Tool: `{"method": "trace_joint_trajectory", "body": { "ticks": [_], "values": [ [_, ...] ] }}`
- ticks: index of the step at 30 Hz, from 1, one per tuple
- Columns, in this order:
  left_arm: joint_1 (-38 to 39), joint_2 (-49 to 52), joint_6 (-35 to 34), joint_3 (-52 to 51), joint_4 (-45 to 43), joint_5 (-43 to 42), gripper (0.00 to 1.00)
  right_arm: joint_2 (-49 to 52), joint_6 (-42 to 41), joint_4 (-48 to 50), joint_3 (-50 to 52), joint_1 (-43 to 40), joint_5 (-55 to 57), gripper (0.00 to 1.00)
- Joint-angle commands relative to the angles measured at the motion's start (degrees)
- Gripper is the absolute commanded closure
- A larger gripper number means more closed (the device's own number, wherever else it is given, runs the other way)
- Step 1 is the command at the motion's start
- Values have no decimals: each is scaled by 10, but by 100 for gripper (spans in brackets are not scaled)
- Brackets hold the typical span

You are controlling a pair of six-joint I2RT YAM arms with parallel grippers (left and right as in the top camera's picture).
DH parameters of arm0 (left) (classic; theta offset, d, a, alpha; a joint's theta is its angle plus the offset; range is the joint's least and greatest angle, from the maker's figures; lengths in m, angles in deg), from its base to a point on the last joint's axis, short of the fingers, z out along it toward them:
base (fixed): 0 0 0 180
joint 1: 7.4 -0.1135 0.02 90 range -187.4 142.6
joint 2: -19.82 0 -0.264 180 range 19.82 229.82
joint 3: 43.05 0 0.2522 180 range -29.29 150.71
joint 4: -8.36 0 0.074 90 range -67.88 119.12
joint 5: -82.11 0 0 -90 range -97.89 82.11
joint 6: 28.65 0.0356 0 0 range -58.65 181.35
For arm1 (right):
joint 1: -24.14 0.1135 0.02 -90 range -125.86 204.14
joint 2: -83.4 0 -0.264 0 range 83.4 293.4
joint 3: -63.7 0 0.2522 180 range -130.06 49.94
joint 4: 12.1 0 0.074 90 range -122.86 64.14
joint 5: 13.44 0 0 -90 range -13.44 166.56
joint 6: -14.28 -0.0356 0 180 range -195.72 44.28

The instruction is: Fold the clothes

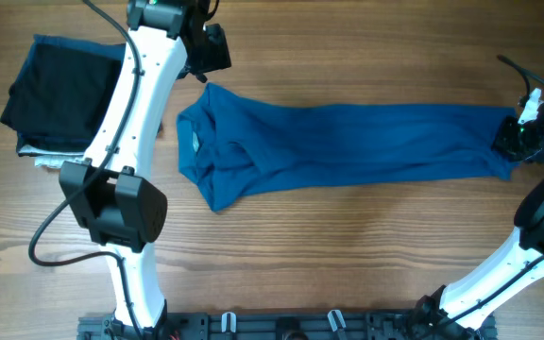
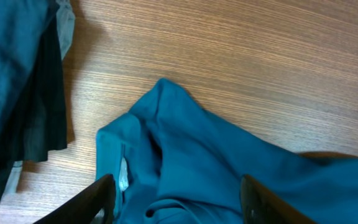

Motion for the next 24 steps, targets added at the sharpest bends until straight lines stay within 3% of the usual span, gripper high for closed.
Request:
{"method": "trace_joint_trajectory", "body": {
  "ticks": [1, 3, 4, 8, 16, 24],
  "values": [
    [-5, 2, -1, -2, 7, -4, 28, 30, -8, 1, 4, -2, -6, 78],
    [-9, 2, -1, -2, 12, -3, 26, 28, -9, 3, -5, -3, -12, 93],
    [-12, 2, -1, -2, 15, -3, 27, 27, -9, -4, -19, -5, -21, 96],
    [-31, 2, -1, -2, 37, -3, 28, 26, -13, -35, -72, -42, -33, 96],
    [-65, 2, -1, -2, 63, -5, 20, 26, -21, -20, -76, -125, -95, 96],
    [-75, 2, -1, -2, 83, -5, 14, 4, 2, -118, -165, -117, -138, 96]
  ]
}}
